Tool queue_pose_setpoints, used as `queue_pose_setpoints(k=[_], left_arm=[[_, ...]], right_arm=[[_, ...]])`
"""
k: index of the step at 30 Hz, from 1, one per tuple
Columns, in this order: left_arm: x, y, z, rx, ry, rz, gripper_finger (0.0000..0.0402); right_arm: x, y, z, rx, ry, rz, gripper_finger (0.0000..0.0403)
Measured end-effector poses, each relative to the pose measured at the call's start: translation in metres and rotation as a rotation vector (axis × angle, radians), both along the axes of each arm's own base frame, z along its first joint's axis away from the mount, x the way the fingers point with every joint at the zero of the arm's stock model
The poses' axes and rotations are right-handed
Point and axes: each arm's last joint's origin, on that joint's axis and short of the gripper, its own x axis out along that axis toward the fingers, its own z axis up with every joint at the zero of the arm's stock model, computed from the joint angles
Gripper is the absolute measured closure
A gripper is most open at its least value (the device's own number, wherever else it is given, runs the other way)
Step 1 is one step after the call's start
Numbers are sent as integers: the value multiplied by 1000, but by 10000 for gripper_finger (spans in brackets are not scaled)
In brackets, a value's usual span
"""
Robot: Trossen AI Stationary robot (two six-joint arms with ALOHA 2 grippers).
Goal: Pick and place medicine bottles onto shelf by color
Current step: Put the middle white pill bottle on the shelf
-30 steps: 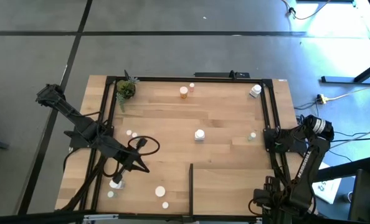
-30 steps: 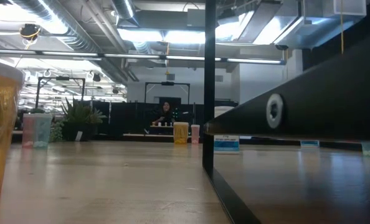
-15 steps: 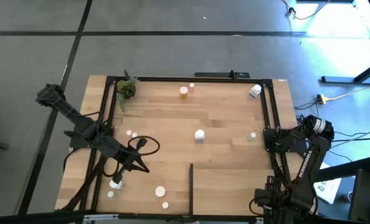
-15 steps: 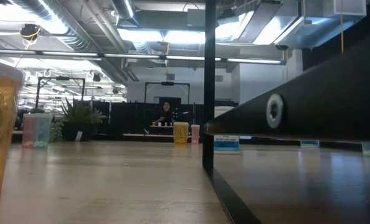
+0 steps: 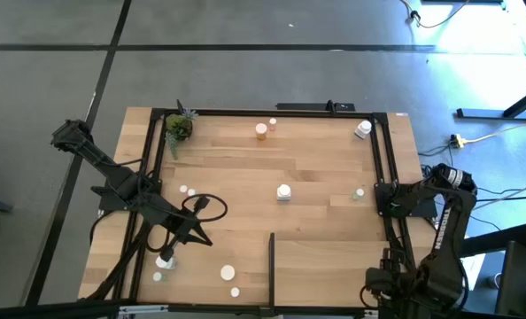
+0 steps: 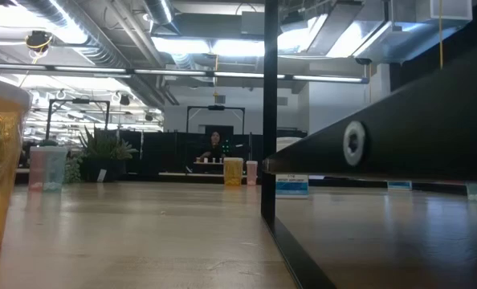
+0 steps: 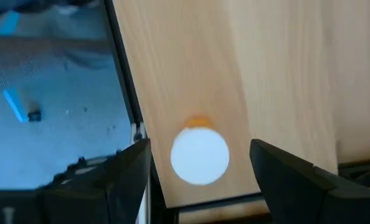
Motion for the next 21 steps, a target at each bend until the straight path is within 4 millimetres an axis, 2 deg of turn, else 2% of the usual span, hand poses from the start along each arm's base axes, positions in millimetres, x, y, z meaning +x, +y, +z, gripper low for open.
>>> queue_pose_setpoints(k=[4,8,16,21], left_arm=[[0,0,0,0,0,0,401],[0,0,0,-1,0,0,401],[0,0,0,-1,0,0,401],[0,0,0,-1,0,0,401]], right_arm=[[7,-3,10,-9,-50,2,128],[24,-12,12,-37,-60,14,128],[72,-49,12,-169,-56,102,128],[104,-80,13,-279,-82,168,128]])
